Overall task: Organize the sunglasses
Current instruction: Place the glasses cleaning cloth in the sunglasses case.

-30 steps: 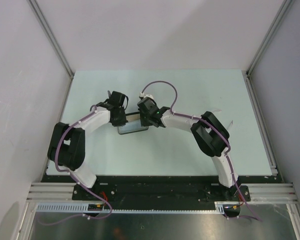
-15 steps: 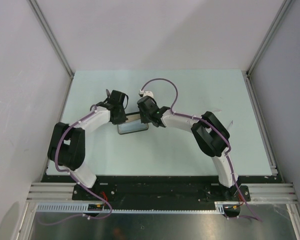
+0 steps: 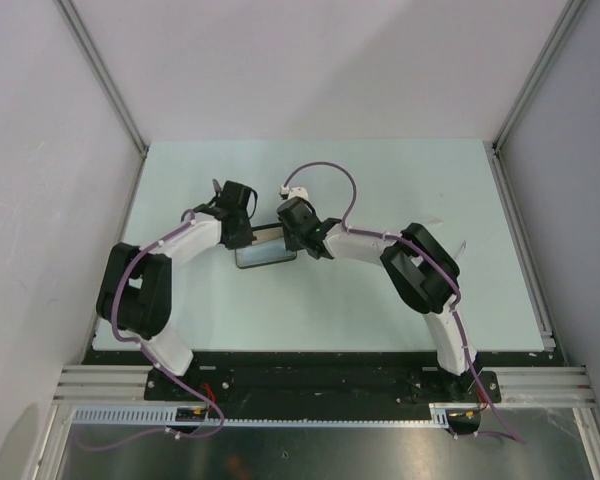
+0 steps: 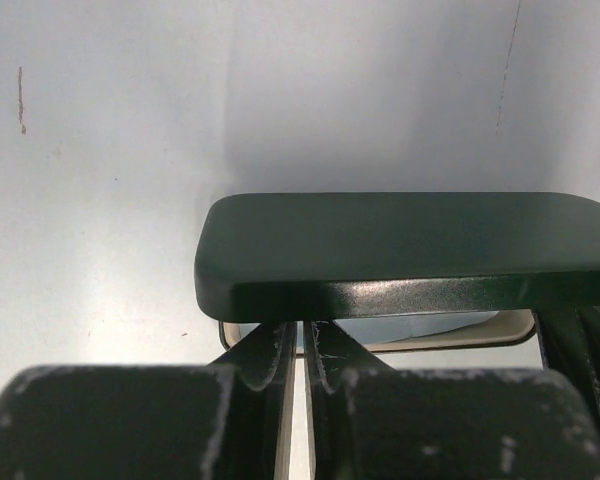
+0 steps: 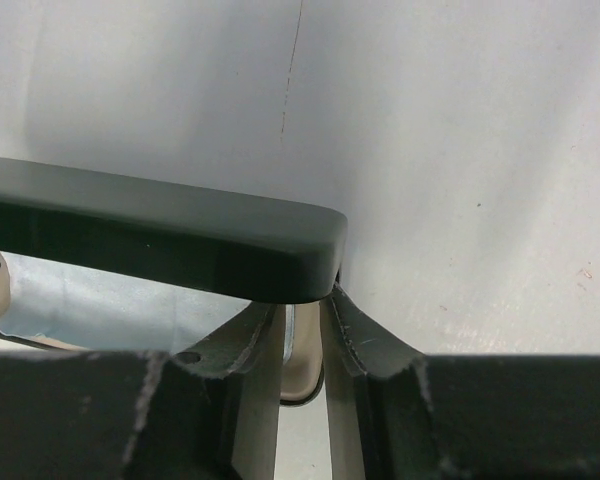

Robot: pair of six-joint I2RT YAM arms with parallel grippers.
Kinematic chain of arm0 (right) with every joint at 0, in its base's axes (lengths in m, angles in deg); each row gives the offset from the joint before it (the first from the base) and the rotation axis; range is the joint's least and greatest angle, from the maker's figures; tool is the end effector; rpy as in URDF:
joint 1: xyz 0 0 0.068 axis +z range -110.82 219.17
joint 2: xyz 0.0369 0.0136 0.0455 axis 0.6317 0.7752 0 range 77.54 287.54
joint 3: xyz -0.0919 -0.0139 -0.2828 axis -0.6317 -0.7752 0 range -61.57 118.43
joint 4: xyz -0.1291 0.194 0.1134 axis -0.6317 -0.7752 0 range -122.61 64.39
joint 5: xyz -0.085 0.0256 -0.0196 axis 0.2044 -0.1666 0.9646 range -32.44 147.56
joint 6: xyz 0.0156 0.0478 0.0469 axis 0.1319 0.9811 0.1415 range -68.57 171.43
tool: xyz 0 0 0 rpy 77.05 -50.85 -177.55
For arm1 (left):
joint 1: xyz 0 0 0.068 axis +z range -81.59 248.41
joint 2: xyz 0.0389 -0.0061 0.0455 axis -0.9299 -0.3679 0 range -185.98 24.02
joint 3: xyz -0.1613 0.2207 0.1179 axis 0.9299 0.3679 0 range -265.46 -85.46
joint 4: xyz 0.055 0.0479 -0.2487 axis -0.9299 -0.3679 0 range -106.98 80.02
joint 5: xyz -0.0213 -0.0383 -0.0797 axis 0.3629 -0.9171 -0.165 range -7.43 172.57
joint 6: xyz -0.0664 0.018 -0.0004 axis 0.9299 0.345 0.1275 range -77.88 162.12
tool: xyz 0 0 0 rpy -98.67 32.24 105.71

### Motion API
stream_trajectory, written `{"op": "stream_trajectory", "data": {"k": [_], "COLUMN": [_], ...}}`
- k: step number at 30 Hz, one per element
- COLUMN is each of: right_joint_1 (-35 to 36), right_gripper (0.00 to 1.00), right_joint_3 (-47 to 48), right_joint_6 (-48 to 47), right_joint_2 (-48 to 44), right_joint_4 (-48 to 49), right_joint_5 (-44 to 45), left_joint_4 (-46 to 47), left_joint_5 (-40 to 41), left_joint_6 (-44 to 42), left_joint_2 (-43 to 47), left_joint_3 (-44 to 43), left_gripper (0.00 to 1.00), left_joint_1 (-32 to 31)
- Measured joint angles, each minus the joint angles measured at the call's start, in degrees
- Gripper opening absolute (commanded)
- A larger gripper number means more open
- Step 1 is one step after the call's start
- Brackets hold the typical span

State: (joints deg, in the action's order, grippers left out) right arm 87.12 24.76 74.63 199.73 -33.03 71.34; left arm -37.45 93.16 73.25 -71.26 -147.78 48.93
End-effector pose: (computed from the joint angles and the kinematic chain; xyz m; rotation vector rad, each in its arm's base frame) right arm 0.3442 0.3618 0.1775 -0.3791 2.2948 0.3552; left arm 0.3299 -0.1059 0.2084 -0.3269 2.5774 -0.0755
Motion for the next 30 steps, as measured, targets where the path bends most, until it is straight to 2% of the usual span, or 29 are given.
{"op": "stream_trajectory", "data": {"k": [9,17,30], "right_joint_1": [0.1,0.2,0.2], "right_gripper": [0.26,0.31,0.28], "right_joint_3": [-2.2,-2.7,-4.0], "right_joint_6": [-1.4,-2.4,-3.0], "right_joint_2": [0.0,0.1,0.5], "right_joint_4": [3.7,5.4,9.2], "right_joint_5": [-0.8,-1.2,-2.9], "left_joint_4": [0.3,0.3,0.3], "left_joint_5": [-0.2,-0.3,-0.3], "left_joint_6": [0.1,0.4,0.4], "left_joint_2": [-0.3,-0.4,-0.4], "left_joint_3": [0.7,0.7,1.1], "left_gripper": [0.09,0.1,0.09], "left_joint_1": [0.0,0.0,0.0]}}
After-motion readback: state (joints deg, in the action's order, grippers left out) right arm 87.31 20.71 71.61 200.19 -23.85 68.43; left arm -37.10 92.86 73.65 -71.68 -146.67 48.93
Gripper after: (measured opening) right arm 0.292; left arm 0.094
